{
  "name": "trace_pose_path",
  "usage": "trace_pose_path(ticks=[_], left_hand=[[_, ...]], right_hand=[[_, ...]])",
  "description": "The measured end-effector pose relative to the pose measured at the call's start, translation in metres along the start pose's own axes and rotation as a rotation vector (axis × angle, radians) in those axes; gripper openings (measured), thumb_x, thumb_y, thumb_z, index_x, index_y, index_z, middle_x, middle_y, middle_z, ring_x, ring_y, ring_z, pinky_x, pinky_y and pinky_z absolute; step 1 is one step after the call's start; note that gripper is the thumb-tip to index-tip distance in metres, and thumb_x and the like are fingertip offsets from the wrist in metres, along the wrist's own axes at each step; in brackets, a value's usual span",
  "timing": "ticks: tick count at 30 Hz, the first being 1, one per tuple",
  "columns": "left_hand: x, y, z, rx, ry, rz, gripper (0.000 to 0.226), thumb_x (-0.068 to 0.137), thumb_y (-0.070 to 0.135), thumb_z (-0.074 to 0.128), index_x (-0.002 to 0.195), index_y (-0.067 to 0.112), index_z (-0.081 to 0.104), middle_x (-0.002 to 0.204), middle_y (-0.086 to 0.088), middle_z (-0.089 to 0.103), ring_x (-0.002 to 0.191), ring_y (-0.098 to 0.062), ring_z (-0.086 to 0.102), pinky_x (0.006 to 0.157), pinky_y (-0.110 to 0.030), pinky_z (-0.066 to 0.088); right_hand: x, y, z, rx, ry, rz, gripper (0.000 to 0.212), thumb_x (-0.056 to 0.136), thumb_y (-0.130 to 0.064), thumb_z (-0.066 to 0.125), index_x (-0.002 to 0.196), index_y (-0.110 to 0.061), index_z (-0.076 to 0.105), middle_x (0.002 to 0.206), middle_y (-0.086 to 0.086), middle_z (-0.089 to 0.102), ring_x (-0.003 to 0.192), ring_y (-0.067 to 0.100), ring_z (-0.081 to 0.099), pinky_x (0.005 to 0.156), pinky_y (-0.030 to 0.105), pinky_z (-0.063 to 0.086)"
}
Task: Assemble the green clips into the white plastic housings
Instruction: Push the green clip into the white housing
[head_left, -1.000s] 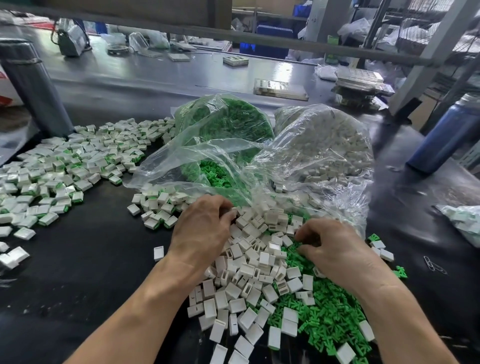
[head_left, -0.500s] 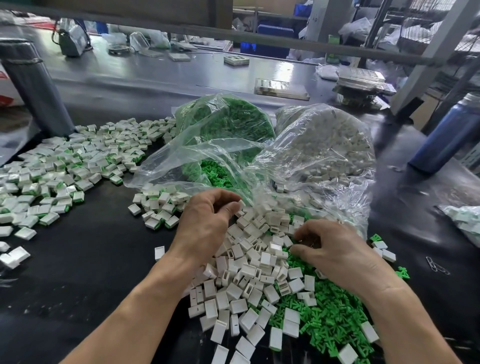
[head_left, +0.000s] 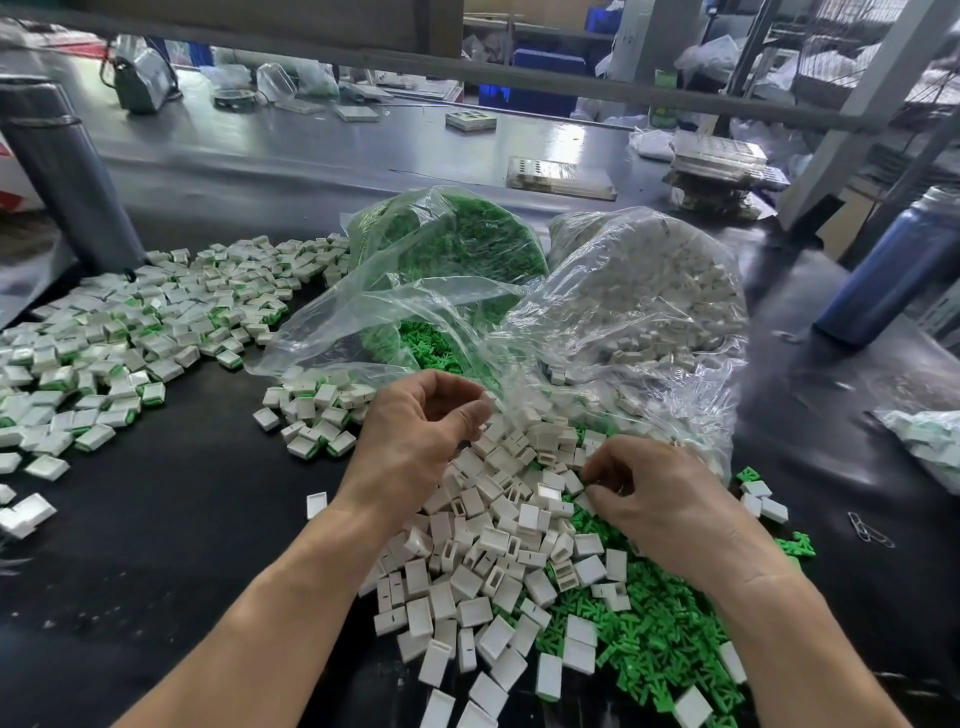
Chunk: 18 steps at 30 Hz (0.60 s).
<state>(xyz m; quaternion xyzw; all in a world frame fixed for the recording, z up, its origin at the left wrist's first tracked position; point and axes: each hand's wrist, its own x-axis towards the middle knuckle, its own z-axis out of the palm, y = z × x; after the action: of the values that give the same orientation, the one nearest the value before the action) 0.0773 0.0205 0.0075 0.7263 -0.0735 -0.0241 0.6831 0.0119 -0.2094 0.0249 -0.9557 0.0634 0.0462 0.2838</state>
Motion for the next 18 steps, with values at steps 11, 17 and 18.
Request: trace_pose_path(ticks=[11,17,18], left_hand=[[-0.0003,-0.0013,0.0021,0.036,-0.043,0.030,0.027,0.084,0.021,0.081,0.110,0.025,0.074,0.097,0.008,0.076,0.089,-0.008,0.073,0.075,-0.017,0.057],[-0.0035,-0.0006,0.0041,0.034,-0.057,0.068,0.022,0.090,0.015,0.077,0.108,0.027,0.076,0.089,0.016,0.074,0.081,0.001,0.069,0.072,-0.014,0.056],[-0.0041,-0.0002,0.0046,0.030,-0.061,0.070,0.022,0.090,0.015,0.077,0.108,0.028,0.076,0.089,0.016,0.074,0.081,0.002,0.070,0.071,-0.014,0.055]], right_hand=[[-0.0025,-0.0042,-0.0013,0.008,-0.023,0.040,0.023,0.096,-0.022,0.072,0.100,-0.042,0.062,0.102,-0.019,0.059,0.092,0.000,0.059,0.090,0.026,0.056],[-0.0005,-0.0023,0.0035,0.103,0.138,-0.035,0.019,0.096,-0.019,0.071,0.103,-0.037,0.067,0.095,-0.017,0.064,0.077,-0.002,0.064,0.061,0.008,0.049],[-0.0002,-0.0025,0.0043,0.188,0.181,-0.058,0.019,0.096,-0.017,0.072,0.103,-0.034,0.069,0.091,-0.014,0.065,0.078,-0.004,0.064,0.059,0.007,0.049]])
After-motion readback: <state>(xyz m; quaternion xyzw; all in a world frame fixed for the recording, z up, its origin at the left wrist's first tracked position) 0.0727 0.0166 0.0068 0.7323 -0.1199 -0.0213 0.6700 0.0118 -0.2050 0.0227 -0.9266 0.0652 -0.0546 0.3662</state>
